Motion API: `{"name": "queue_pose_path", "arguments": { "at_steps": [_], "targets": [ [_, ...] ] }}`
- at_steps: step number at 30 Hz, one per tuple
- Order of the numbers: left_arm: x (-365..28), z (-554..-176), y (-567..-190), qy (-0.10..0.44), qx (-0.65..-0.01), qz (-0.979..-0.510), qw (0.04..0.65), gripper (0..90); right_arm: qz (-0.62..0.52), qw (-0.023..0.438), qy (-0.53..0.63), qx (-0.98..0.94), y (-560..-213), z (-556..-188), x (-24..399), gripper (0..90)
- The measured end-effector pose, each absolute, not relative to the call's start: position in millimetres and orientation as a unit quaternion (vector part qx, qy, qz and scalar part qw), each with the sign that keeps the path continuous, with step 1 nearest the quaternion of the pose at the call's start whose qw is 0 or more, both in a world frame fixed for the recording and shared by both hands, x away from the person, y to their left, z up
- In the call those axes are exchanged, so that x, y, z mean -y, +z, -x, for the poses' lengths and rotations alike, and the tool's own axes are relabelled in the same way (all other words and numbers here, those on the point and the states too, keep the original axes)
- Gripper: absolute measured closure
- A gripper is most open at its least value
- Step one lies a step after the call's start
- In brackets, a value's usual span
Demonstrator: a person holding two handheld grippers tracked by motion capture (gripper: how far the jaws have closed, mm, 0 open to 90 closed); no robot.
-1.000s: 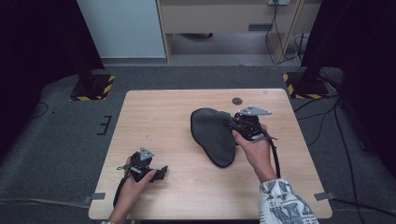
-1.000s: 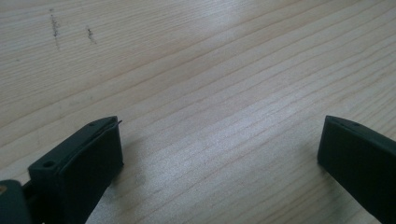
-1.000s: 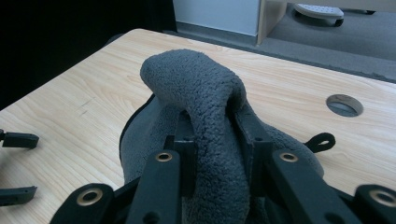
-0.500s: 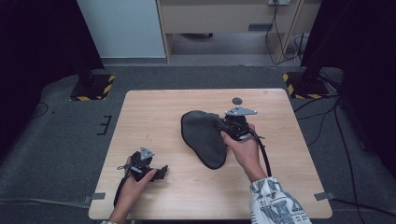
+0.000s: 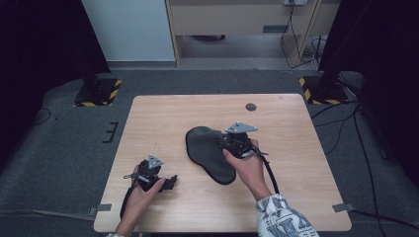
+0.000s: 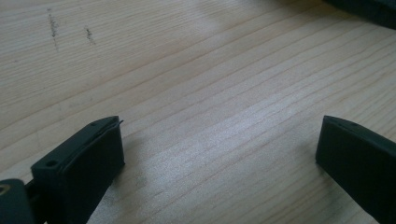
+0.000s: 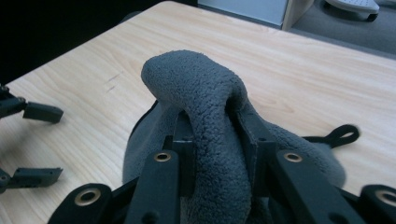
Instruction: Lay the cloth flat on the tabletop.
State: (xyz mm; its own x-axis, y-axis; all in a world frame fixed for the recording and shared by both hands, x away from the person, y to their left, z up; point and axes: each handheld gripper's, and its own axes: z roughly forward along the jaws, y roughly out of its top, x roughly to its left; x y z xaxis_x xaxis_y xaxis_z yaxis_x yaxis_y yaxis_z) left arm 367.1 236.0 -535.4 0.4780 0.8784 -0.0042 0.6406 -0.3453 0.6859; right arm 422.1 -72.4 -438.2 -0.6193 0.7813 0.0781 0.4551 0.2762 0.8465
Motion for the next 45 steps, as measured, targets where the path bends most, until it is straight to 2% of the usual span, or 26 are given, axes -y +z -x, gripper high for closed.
{"name": "queue_pose_path", "arguments": {
  "at_steps": [20, 30, 34, 41, 45],
  "targets": [
    [-248, -372, -527, 0.195, -0.478, -0.781, 0.35, 8.5, -0.382, 0.162, 0.435, -0.799, -495, -386, 52, 67.7],
    [-244, -383, -522, 0.195, -0.475, -0.771, 0.377, 10.5, -0.379, 0.158, 0.433, -0.802, -507, -381, 53, 63.5],
    [-242, -387, -519, 0.195, -0.472, -0.773, 0.377, 10.6, -0.375, 0.161, 0.437, -0.801, -501, -382, 54, 55.4],
    [-238, -391, -516, 0.195, -0.469, -0.774, 0.377, 10.7, -0.38, 0.187, 0.444, -0.79, -483, -381, 62, 27.6],
    [-238, -393, -515, 0.192, -0.472, -0.769, 0.386, 11.1, -0.379, 0.18, 0.448, -0.79, -474, -383, 69, 17.6]
  ]
}}
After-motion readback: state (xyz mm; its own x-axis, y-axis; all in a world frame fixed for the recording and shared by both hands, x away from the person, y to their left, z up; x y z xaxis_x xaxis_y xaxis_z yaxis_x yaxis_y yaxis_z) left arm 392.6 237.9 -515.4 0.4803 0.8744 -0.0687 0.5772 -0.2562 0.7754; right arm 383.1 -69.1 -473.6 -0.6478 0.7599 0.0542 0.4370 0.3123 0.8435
